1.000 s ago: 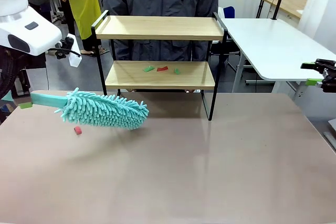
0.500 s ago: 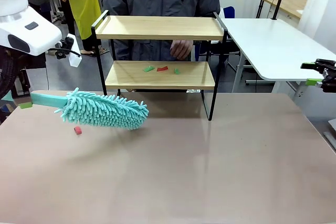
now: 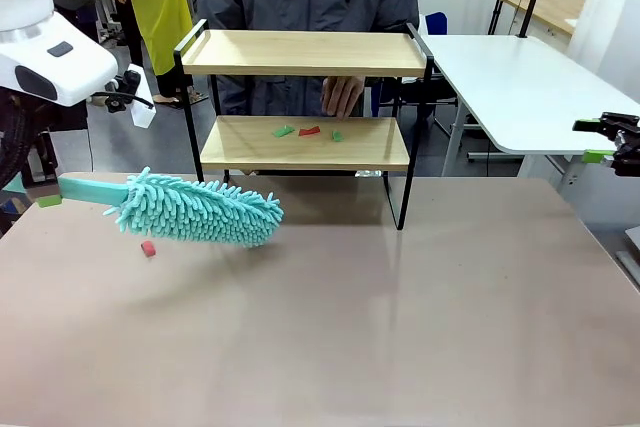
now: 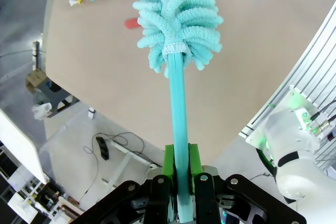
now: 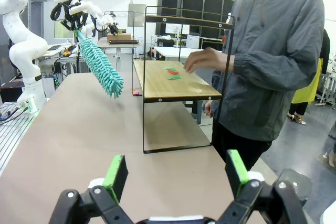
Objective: Clean the shelf.
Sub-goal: Clean the specific section of the Shelf indicated by the human with the Duster.
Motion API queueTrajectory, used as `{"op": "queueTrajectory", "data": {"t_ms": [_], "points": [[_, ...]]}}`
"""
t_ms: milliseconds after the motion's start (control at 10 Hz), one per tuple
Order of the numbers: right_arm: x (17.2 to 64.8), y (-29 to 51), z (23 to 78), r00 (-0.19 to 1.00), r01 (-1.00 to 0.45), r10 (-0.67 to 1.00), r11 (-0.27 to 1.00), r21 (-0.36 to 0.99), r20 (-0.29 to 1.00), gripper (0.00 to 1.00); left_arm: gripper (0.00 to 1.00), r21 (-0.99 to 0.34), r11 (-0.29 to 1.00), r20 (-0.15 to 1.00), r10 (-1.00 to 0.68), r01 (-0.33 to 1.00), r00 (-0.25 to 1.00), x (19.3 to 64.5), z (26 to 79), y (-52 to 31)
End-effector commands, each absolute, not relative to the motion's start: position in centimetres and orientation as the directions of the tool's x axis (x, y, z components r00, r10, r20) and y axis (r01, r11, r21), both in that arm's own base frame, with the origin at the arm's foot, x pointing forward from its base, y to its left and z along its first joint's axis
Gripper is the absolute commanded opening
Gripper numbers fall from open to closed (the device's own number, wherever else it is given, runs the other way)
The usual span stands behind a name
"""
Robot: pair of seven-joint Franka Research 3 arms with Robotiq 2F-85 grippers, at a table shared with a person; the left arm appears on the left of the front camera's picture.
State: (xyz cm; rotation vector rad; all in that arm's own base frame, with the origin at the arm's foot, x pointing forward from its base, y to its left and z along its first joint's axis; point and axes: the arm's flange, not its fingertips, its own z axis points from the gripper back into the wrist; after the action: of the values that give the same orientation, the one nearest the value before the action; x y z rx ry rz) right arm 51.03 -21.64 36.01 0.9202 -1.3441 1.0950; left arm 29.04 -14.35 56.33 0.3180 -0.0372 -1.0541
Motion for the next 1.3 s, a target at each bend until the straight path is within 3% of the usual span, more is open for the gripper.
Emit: {"op": "queueTrajectory", "data": {"t_ms": [0, 1200], "points": [[51.08, -21.55, 36.34, -0.083, -0.958, 0.076, 0.267, -0.100, 0.994, 1.00, 0.13, 0.262, 0.465, -0.103, -0.858, 0.846, 0.504, 28.76, 56.51, -14.21], [51.08, -21.55, 36.34, -0.083, -0.958, 0.076, 0.267, -0.100, 0.994, 1.00, 0.13, 0.262, 0.465, -0.103, -0.858, 0.846, 0.504, 28.76, 56.51, -14.21]]}}
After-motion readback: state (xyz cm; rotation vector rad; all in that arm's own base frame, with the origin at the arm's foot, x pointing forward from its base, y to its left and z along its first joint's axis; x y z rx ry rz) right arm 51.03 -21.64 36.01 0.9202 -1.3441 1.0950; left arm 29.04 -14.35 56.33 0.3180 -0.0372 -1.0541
